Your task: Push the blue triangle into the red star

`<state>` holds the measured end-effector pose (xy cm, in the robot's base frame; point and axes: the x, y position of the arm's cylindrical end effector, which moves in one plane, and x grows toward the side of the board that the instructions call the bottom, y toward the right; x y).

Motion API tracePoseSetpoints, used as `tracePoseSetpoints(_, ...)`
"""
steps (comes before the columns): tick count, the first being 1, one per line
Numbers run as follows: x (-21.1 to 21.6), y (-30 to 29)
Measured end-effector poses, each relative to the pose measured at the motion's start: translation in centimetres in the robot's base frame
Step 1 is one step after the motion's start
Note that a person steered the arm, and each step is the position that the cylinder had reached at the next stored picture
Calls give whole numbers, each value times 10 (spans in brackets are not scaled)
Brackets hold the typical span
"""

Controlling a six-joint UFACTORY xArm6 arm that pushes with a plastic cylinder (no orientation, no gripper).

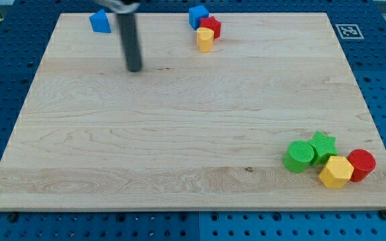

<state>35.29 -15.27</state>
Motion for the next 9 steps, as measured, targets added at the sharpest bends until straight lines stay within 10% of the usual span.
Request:
tracePoseSetpoints(3,-122,-143)
tracePoseSetpoints(9,-131,-21)
